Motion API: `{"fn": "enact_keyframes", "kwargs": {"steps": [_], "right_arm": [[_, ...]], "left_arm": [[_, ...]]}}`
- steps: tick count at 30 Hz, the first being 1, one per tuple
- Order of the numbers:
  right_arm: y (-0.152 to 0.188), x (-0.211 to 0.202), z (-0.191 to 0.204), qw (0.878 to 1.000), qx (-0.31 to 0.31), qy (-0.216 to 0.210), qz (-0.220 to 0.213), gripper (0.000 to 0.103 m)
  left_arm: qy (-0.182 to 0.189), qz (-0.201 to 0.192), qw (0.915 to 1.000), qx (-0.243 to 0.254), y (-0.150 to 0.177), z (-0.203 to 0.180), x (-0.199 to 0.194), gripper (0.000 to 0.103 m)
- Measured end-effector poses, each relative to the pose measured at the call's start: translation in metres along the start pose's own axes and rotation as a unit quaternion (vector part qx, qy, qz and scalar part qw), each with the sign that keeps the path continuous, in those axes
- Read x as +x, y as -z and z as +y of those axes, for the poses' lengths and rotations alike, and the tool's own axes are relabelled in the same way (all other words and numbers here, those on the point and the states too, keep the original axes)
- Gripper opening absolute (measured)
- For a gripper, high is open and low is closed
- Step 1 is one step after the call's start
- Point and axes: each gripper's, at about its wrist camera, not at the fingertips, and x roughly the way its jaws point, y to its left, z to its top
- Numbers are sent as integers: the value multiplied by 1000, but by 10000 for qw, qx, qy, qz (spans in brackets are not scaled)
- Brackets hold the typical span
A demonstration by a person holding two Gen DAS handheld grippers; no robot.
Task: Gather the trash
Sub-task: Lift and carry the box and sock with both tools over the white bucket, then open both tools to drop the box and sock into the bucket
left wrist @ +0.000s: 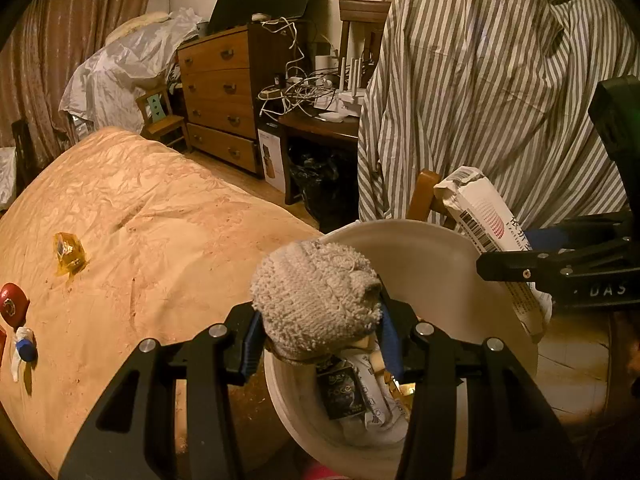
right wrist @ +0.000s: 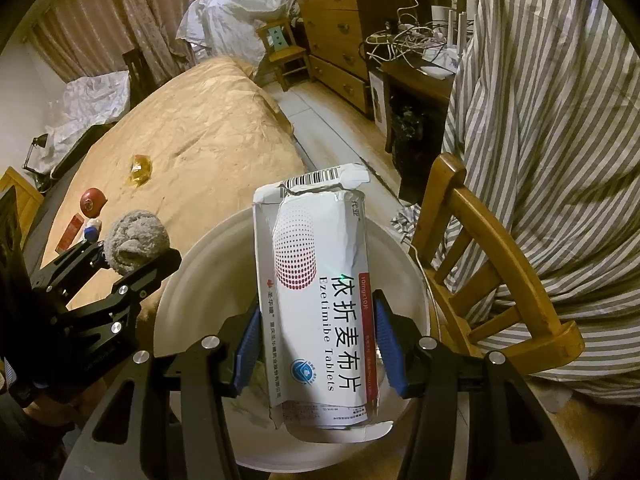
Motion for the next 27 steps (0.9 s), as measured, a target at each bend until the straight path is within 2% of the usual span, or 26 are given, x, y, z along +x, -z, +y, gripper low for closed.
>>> {"fn": "enact_keyframes", "kwargs": {"steps": [13,15,17,19,27], "right_arm": [[0,-1,1,10000,-9,-11,-12,54],[0,-1,1,10000,-9,-15,-23,57],[0,-1,1,10000,27,-21,-46,59],[-1,-2,1,9999,72,-26,-89,62],[-1,-2,1,9997,164,-139,-113,63]], "left_arm": [[-34,-4,10000,-9,-2,-1,0,48],[-138,-18,9999,-24,-2,0,0,56],[-183,-73,9998,-43,-2,1,-1,77],[-201,-96,9997,-35,-1,2,-2,77],[-215,-27,9997,-56,1,3,-2,78]]}}
